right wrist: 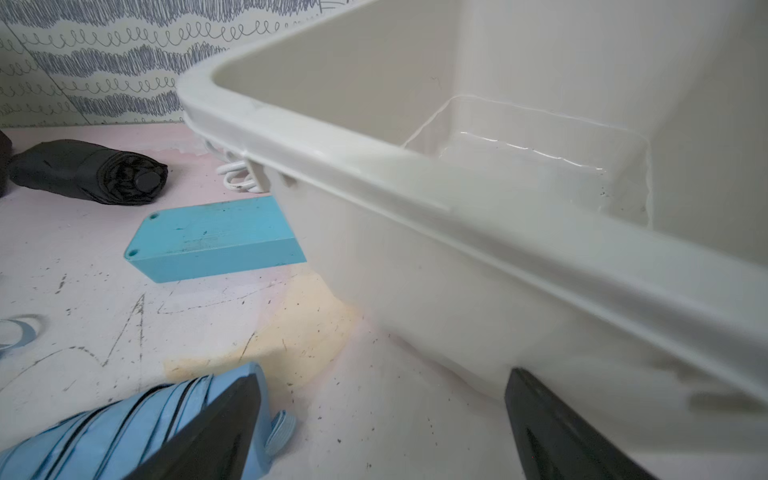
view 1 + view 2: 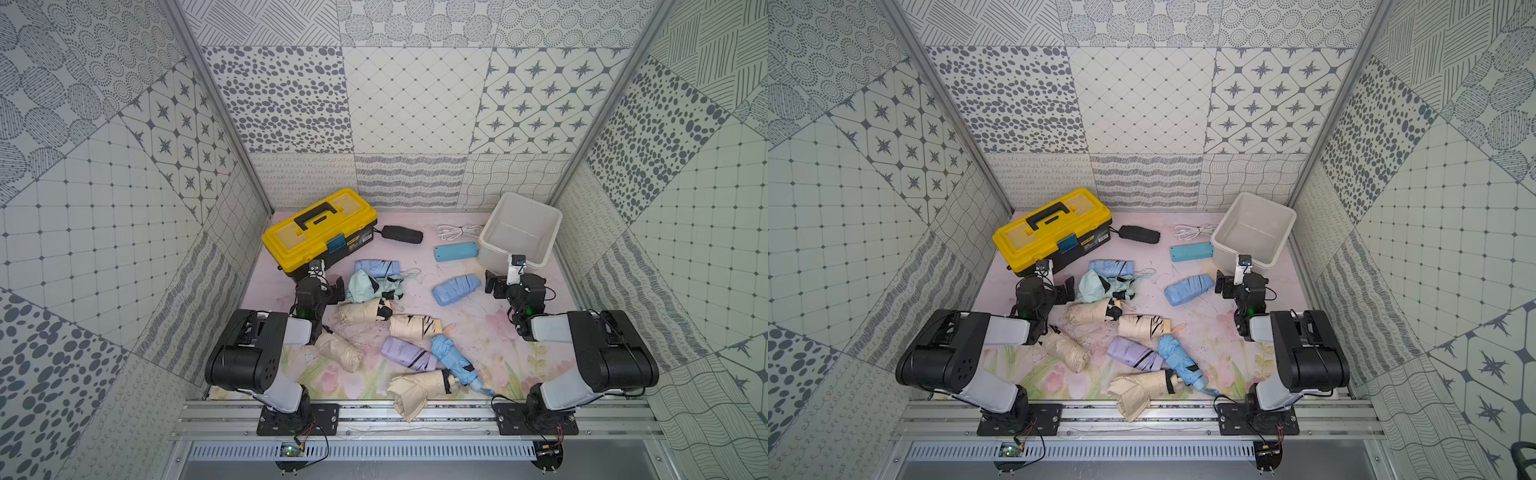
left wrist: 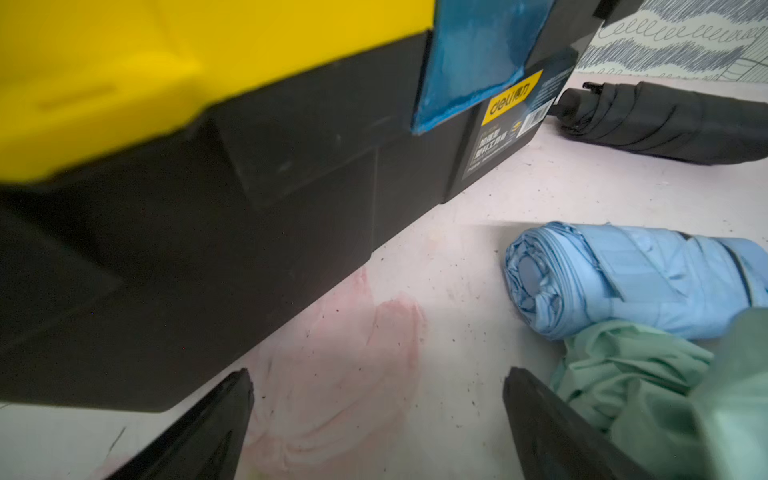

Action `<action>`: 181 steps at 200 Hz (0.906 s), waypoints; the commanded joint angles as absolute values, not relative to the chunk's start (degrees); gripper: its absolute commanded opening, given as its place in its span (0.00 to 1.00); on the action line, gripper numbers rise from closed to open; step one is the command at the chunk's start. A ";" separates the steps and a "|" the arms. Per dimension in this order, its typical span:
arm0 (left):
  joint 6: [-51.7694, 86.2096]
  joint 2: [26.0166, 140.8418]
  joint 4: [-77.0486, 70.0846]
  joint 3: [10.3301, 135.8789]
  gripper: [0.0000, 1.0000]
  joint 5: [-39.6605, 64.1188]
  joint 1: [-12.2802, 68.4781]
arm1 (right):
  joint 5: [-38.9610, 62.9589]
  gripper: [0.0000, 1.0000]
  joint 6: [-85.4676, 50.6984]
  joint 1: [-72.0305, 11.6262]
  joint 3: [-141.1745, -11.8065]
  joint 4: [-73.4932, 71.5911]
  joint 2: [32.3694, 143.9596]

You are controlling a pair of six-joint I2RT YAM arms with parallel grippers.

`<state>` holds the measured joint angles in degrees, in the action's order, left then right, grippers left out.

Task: Put the umbrella into the storage box
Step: Move the storage box to the center of the board.

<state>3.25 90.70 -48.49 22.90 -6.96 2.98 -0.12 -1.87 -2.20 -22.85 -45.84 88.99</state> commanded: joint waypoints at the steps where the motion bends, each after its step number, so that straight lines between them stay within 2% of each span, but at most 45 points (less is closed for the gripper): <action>1: 2.93 90.64 -50.31 23.14 0.99 -5.80 2.70 | -0.87 0.98 -1.21 -2.20 -23.91 -47.36 89.17; 132: 2.30 90.49 -51.87 22.22 0.99 -4.66 2.72 | -0.75 0.98 -1.14 -2.27 -23.30 -48.19 88.76; 162: 2.42 87.94 -63.64 14.84 0.99 -5.09 2.75 | -4.64 0.98 -2.27 -2.40 -19.41 -47.68 80.46; 181: 3.06 82.69 -59.80 14.40 0.99 -6.97 2.97 | -6.24 0.98 -2.53 -2.33 -18.46 -40.47 71.44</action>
